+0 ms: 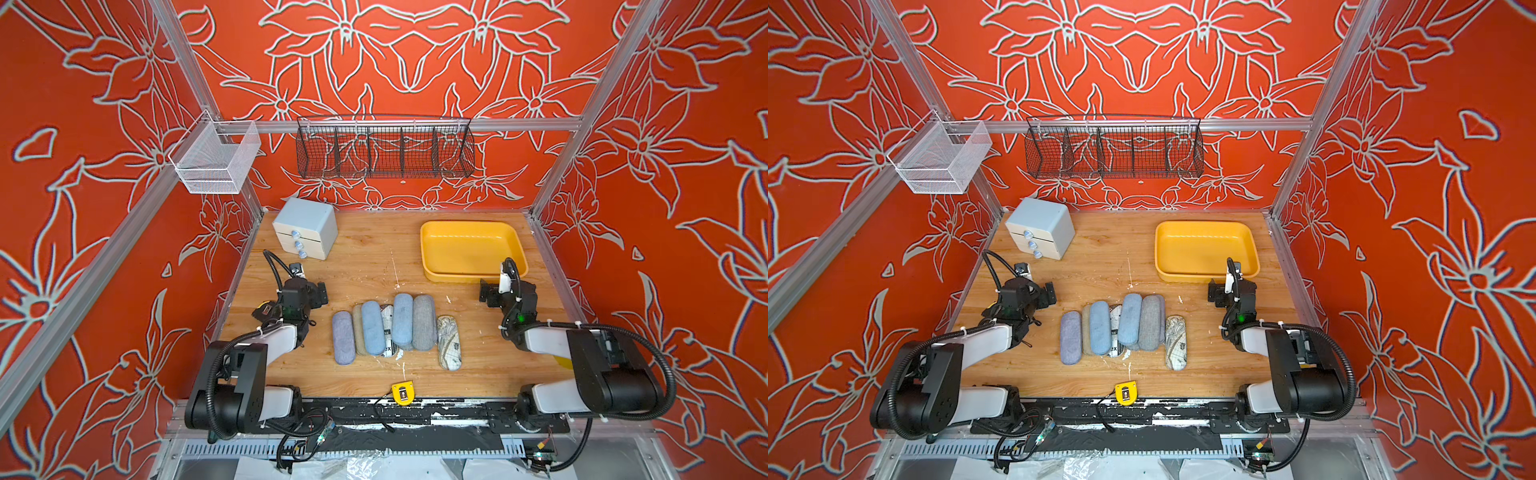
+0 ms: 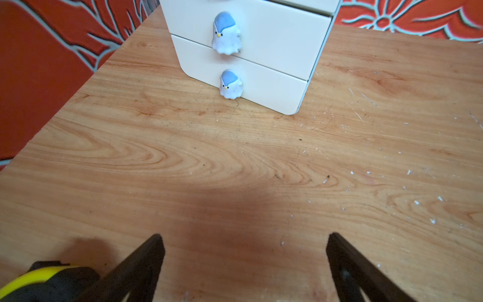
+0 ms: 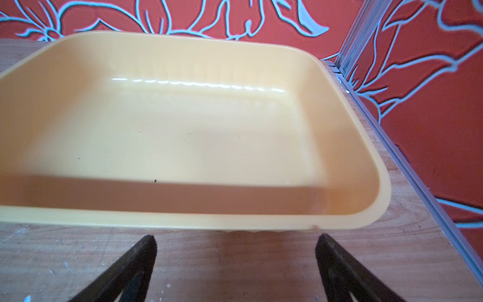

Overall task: Put the glasses cases into the storage boxes
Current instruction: Move the storage box to the center of the board.

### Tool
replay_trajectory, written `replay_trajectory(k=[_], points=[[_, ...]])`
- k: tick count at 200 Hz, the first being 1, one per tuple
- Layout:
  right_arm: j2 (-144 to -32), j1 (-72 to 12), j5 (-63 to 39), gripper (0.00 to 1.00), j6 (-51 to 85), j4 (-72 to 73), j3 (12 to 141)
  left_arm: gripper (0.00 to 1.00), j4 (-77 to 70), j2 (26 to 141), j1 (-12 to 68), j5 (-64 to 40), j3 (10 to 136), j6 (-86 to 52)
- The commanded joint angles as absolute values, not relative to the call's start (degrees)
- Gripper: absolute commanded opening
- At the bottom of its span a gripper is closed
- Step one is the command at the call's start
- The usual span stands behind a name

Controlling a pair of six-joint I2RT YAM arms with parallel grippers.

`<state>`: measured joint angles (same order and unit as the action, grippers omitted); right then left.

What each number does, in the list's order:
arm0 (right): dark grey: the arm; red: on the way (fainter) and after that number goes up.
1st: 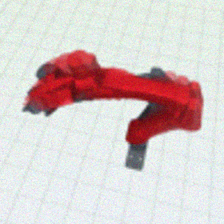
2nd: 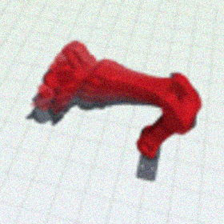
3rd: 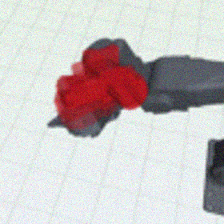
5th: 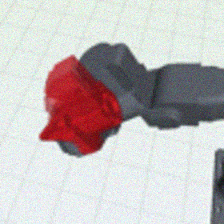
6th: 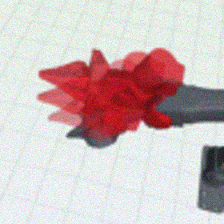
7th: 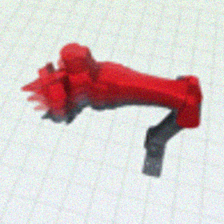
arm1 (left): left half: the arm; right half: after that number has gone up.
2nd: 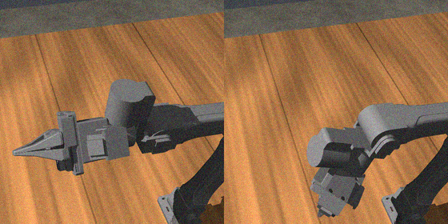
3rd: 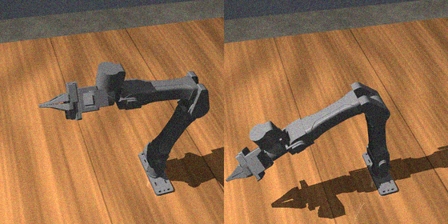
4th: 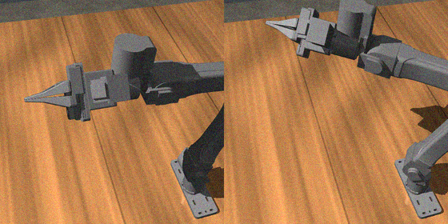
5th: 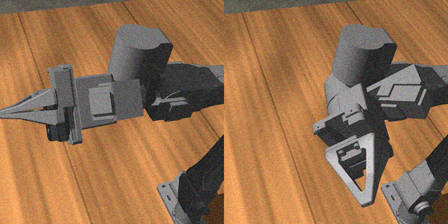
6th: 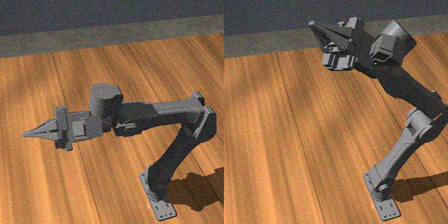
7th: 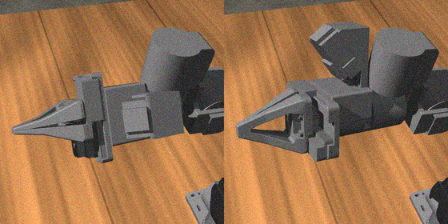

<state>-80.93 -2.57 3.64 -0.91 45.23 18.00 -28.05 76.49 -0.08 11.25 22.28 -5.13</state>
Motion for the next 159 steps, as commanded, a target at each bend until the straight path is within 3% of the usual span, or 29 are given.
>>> replay_trajectory(k=[1, 109, 129, 159], points=[[-80.86, -2.35, 2.90, 0.97, -1.67, 44.69, 18.90, 0.97, -29.34, 76.67, -0.35, 10.99, 22.41, -4.50], [-80.17, -2.34, 2.38, 0.97, -1.89, 45.92, 18.74, 0.97, -29.35, 76.48, -0.37, 10.90, 22.28, -4.48], [-73.19, -2.39, 2.33, 0.97, -2.03, 30.52, 23.94, 1.00, -18.89, 73.09, -0.35, 10.94, 28.09, -4.09], [-67.35, -2.59, 3.17, 0.97, 0.31, 23.49, 26.40, 0.96, -12.83, 68.63, 2.06, 17.59, 30.75, -4.93]])
